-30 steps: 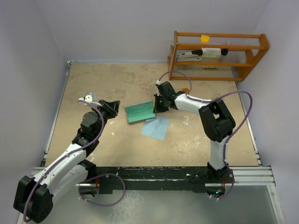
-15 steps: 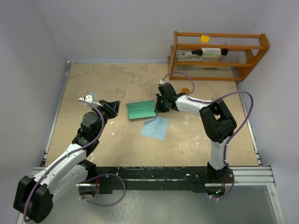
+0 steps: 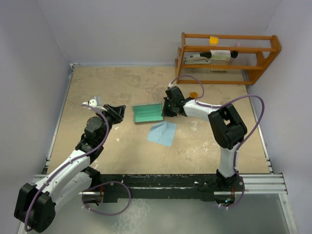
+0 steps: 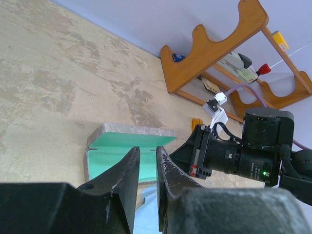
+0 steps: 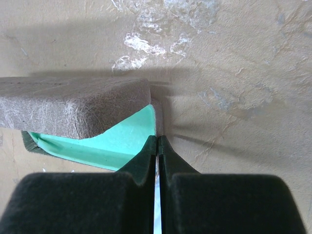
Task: Organize the sunglasses
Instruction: Adjust the sunglasses case at the center of the board.
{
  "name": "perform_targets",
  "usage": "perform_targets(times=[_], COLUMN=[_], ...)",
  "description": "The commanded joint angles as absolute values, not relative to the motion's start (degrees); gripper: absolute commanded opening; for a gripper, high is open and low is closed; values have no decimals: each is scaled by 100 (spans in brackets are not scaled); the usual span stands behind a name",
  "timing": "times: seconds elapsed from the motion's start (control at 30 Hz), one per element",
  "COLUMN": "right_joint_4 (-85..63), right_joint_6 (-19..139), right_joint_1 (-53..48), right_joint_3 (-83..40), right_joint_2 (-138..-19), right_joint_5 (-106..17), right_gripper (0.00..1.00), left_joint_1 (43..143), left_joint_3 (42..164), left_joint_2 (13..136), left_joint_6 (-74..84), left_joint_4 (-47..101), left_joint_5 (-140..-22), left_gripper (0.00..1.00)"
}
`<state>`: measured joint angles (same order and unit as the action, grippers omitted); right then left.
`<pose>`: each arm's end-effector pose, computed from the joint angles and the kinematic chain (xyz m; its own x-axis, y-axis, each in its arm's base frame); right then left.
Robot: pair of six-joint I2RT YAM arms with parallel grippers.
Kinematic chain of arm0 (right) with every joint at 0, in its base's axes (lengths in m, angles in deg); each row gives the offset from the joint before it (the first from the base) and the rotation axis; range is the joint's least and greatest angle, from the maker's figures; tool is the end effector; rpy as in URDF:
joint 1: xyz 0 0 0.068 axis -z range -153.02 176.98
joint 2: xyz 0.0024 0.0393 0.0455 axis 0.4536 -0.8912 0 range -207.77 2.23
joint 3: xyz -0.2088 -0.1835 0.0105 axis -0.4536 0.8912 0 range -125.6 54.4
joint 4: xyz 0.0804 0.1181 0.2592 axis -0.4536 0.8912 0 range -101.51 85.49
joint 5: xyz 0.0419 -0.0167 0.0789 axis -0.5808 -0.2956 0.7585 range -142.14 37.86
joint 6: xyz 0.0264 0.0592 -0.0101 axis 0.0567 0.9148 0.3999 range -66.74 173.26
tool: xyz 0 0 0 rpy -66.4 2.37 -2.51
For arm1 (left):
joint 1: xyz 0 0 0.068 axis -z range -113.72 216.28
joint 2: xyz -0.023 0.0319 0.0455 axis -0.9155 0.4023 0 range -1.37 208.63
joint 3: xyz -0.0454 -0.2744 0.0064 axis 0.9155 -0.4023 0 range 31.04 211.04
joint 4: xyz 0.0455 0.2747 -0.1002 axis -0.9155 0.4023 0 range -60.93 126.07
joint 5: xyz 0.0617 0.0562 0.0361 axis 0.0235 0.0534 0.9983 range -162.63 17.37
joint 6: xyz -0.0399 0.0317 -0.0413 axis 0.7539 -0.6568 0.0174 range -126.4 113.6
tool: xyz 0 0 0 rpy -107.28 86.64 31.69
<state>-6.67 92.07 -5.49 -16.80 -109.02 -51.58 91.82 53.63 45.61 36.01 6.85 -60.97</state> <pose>0.3885 0.2478 0.1409 -0.8040 0.2312 -0.5478 -0.0497 0.8920 0.4494 0.2226 -0.0947 0.2443 -0.1872 -0.6426 -0.7430 0.1540 0.7278 -0.6683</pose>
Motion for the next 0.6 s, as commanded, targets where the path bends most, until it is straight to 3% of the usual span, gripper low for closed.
perform_targets(times=[0.0, 0.57], right_joint_4=[-950, -1160], right_joint_6=[9373, 9374], right_joint_1=[-519, -593], right_joint_3=[-1738, -1555], right_joint_2=[-10787, -10814], right_joint_5=[-5337, -5307], right_gripper=[0, 0], left_joint_1=[9161, 9166], left_joint_3=[5361, 5381], left_joint_2=[4578, 4661], left_joint_6=[3614, 3640], left_joint_4=[374, 312], left_joint_5=[-6174, -6232], left_gripper=[17, 17])
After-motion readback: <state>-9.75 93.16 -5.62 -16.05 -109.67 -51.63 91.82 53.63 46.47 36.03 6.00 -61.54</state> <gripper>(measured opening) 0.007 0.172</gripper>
